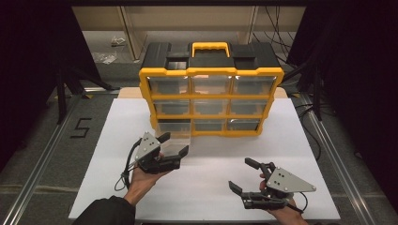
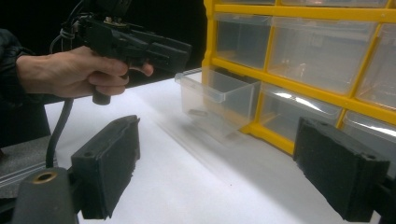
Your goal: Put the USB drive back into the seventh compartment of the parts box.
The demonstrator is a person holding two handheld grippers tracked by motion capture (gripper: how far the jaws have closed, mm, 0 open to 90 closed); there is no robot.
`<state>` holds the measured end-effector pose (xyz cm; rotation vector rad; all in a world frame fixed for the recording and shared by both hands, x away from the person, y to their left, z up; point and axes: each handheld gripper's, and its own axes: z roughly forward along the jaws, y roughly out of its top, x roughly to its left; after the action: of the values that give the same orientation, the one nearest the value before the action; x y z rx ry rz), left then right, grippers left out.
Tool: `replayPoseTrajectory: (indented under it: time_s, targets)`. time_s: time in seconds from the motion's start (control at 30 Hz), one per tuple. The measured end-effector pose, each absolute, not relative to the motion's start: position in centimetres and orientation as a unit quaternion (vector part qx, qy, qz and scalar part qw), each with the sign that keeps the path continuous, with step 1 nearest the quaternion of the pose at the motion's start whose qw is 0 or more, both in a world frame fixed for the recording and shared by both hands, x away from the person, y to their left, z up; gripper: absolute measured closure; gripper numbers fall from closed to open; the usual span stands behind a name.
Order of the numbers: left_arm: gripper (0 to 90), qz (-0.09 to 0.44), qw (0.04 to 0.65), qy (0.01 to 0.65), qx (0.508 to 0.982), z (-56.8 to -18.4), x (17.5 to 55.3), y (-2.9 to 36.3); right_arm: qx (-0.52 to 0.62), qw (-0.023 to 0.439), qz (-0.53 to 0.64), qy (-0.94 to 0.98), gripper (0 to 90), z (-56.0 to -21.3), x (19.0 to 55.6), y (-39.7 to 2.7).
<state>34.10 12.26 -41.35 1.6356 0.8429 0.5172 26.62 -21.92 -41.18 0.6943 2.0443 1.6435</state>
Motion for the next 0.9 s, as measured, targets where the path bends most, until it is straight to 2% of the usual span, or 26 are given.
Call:
replayPoseTrajectory:
  time_s: [0.3,0.9]
  targets:
    - [18.6,0.226,0.571,0.351,0.707,-41.7,33.2,12.6,0.251,0.212,0.592,0.736,15.7,-41.2,26.7,-22.0]
    - [18.6,0.204,0.554,0.364,0.720,-42.7,32.6,12.5,0.251,0.213,0.592,0.736,15.6,-41.2,26.6,-22.0]
